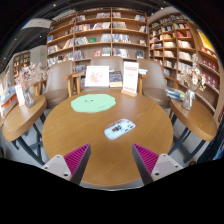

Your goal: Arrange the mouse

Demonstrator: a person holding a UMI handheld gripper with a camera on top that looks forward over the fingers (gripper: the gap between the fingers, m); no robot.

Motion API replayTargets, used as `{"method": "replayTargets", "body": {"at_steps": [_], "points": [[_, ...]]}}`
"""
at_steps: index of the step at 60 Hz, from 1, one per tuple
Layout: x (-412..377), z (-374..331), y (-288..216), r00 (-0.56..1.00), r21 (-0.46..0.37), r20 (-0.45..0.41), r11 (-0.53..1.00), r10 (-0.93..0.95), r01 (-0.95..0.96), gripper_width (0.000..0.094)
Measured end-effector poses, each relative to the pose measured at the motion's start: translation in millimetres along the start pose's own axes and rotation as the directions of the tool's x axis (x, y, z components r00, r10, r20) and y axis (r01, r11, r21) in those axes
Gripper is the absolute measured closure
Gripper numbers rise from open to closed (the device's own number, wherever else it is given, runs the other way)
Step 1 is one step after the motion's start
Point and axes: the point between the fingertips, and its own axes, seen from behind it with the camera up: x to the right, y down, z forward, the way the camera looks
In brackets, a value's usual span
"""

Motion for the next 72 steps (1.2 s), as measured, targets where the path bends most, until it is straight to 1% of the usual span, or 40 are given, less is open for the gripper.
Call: {"method": "replayTargets", "body": {"at_steps": [9,19,22,38,49,59,64,66,67,68,69,72], "points": [[3,29,3,1.000,-0.034,0.004,0.999,-0.005,0.005,0.0081],[5,60,1,0.999,-0.082,0.000,0.996,0.036,-0.036,0.0076],[7,66,-8,0.999,-0.075,0.000,0.996,0.040,-0.040,0.0078],[0,110,-34,0.998,-0.114,0.005,0.992,0.060,-0.059,0.0083],[-7,137,-50,1.000,-0.131,0.004,0.991,0.030,-0.029,0.0080],[-7,148,-57,1.000,-0.130,-0.003,0.991,0.012,-0.012,0.0109],[-5,149,-57,1.000,-0.127,-0.014,0.992,0.017,-0.018,0.0143],[-3,150,-57,1.000,-0.123,-0.020,0.992,0.017,-0.019,0.0187],[-2,150,-57,1.000,-0.122,-0.022,0.992,0.017,-0.020,0.0229],[-1,150,-57,1.000,-0.120,-0.025,0.993,0.017,-0.020,0.0312],[1,151,-58,0.999,-0.118,-0.031,0.993,0.018,-0.021,0.0468],[0,152,-58,0.999,-0.119,-0.030,0.992,0.036,-0.040,0.0490]]}}
